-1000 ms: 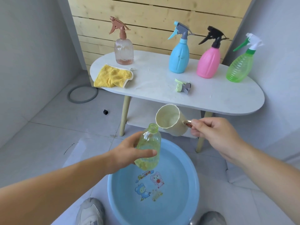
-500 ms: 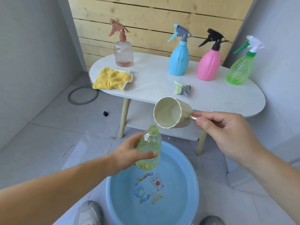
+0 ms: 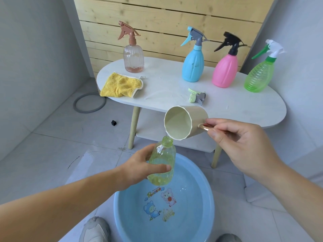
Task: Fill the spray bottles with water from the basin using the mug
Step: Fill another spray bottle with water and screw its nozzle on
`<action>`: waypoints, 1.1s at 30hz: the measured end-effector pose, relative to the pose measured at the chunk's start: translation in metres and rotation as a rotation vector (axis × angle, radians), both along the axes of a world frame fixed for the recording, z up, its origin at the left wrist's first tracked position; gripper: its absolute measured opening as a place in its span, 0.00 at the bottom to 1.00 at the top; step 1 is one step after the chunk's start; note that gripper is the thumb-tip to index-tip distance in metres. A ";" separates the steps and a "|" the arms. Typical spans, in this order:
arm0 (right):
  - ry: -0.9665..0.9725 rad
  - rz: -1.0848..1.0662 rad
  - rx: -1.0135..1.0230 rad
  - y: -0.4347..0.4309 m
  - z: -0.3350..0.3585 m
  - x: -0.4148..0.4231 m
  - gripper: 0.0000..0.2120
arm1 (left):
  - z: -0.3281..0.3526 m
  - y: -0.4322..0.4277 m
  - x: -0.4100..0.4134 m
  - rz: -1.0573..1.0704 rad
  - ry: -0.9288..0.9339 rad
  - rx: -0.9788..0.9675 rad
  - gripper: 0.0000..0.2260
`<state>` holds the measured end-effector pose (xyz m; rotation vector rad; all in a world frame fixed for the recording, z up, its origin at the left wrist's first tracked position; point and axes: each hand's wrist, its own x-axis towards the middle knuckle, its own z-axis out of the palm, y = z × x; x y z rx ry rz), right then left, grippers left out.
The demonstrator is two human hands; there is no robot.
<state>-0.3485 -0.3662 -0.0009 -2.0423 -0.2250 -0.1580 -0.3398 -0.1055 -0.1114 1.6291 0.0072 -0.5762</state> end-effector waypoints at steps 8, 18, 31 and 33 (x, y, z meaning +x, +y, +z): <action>-0.030 0.019 -0.022 0.000 0.001 -0.001 0.05 | 0.001 0.000 -0.001 0.006 -0.003 -0.007 0.28; -0.075 0.032 -0.047 0.001 0.003 -0.003 0.06 | -0.002 0.000 0.000 0.005 -0.005 -0.011 0.27; -0.145 0.035 -0.124 0.000 0.004 -0.003 0.06 | -0.003 0.001 0.000 -0.010 -0.008 0.008 0.28; -0.154 0.030 -0.135 0.000 0.003 -0.002 0.06 | -0.003 0.001 0.000 -0.009 -0.001 0.004 0.28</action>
